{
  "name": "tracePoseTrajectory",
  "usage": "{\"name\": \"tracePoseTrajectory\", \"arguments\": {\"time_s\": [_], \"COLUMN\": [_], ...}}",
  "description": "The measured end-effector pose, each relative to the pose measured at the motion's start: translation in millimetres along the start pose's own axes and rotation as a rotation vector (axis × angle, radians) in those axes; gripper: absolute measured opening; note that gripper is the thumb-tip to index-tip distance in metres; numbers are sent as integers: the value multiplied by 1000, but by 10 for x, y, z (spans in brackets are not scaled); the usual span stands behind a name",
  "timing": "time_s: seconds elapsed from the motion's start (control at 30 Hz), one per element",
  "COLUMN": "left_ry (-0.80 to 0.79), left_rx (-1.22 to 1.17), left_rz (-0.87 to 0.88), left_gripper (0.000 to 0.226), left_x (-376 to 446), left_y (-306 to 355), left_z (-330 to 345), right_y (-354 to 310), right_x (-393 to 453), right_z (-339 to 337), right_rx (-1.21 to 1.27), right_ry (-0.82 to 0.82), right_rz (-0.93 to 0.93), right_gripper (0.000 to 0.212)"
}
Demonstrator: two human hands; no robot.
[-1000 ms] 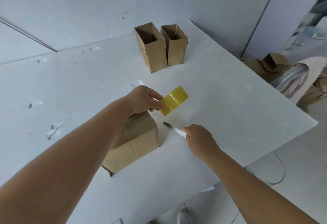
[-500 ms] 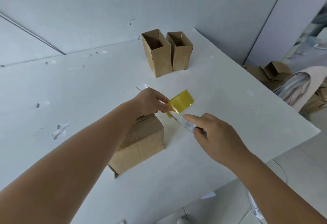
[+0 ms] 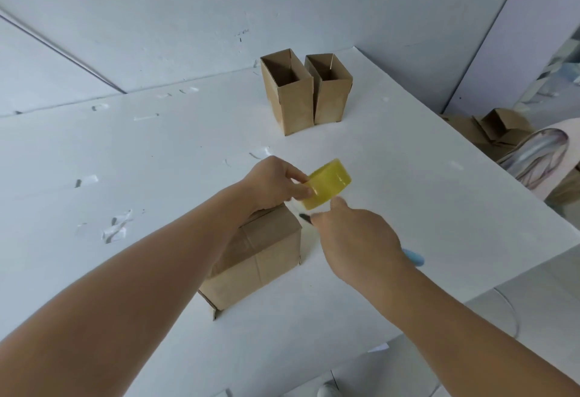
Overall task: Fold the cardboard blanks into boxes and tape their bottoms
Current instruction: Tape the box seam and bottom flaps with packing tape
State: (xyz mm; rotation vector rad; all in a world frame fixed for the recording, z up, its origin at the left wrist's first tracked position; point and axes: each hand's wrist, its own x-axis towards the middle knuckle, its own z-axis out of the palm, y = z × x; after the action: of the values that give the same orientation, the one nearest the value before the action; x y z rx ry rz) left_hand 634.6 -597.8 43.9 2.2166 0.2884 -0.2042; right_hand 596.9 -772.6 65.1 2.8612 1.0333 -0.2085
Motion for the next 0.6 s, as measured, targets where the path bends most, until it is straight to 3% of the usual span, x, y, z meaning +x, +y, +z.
{"name": "tracePoseTrajectory", "arguments": {"time_s": [0.1, 0.3, 0.43, 0.53, 0.6], "left_ry": [11, 22, 36, 48, 59], "left_rx": [-48, -115, -134, -154, -151], "left_rz": [44, 0, -34, -51, -53], "left_gripper": [12, 10, 12, 15, 16], "left_x": [-13, -26, -28, -36, -40], "left_y": [32, 41, 65, 75, 83], "left_z": [-3, 0, -5, -7, -5], "right_y": [87, 318, 357, 225, 71], "right_x": [97, 320, 394, 350, 310], "right_z": [295, 821, 1045, 842, 627], "right_rx": [32, 152, 258, 882, 1343], "right_ry": [-98, -55, 71, 194, 105], "right_rz": [3, 121, 154, 242, 308], "right_gripper": [34, 63, 49, 36, 36]}}
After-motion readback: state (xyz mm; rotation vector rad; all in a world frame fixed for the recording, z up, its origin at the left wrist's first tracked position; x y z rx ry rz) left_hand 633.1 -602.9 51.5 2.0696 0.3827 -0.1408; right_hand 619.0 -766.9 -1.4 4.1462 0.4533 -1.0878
